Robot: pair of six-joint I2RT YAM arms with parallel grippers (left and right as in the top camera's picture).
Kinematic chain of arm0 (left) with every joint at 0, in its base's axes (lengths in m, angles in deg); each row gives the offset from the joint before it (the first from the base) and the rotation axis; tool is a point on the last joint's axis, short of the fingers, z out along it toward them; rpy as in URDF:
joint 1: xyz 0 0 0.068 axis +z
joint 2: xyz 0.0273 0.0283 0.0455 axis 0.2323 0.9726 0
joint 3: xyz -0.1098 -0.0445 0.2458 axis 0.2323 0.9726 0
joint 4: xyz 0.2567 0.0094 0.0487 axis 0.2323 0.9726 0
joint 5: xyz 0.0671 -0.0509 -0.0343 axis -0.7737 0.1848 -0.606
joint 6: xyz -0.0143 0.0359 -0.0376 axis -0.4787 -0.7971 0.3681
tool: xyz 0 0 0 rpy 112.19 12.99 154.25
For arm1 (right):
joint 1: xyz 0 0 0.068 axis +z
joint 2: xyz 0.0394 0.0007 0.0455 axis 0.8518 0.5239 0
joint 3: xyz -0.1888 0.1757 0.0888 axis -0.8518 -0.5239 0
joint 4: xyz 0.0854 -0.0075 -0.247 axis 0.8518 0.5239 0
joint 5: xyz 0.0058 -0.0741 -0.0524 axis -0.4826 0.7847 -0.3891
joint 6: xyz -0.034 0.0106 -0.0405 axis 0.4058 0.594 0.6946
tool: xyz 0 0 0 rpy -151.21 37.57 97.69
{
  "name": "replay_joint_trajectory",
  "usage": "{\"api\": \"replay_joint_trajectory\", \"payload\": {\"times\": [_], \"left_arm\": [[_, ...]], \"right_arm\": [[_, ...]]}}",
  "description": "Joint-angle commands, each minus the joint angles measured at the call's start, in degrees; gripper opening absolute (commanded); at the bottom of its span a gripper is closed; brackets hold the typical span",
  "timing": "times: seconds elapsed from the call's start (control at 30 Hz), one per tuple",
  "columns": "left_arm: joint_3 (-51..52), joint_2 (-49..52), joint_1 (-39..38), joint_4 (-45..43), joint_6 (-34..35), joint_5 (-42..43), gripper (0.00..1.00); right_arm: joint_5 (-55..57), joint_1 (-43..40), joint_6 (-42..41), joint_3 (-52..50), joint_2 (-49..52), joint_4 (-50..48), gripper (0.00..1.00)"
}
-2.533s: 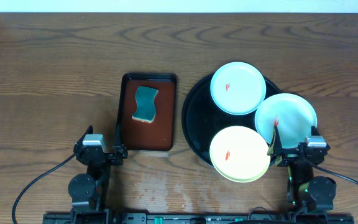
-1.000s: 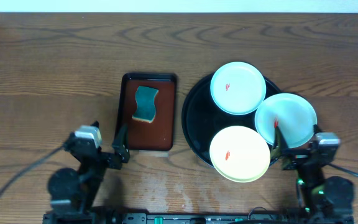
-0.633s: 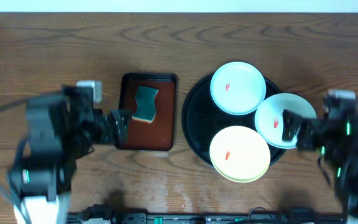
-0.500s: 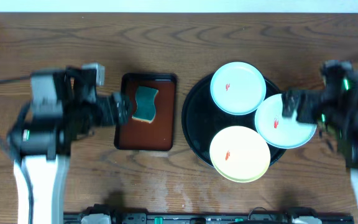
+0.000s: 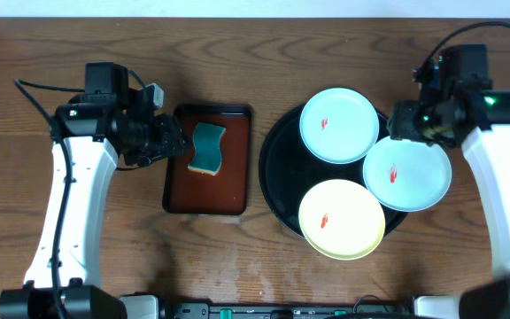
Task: Clean dirty plates on tray and stack at the side
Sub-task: 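Reach left gripper to the green sponge and right gripper to the top white plate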
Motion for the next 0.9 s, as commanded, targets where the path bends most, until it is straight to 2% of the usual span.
{"api": "replay_joint_trajectory", "payload": {"times": [0.0,0.23,0.53,0.67,0.87], "left_arm": [[-0.8,1.1,-1.1,0.0,0.4,-3.5,0.54],[-0.7,1.3,-3.9,-0.9,0.5,-6.2,0.54],[-0.5,1.3,-4.2,-2.4,0.5,-6.2,0.54],[-0.4,1.3,-4.2,-2.4,0.5,-6.2,0.54],[-0.4,1.3,-4.2,-2.7,0.5,-6.2,0.54]], "right_arm": [[-0.4,0.5,1.1,1.2,4.6,-1.6,0.59],[-0.5,0.5,2.8,1.2,15.6,-8.4,0.59],[-0.2,0.3,2.8,1.2,23.4,-14.5,0.34],[-0.2,0.4,2.8,1.2,25.1,-16.2,0.31],[-0.2,0.5,2.8,1.0,26.0,-16.6,0.16]]}}
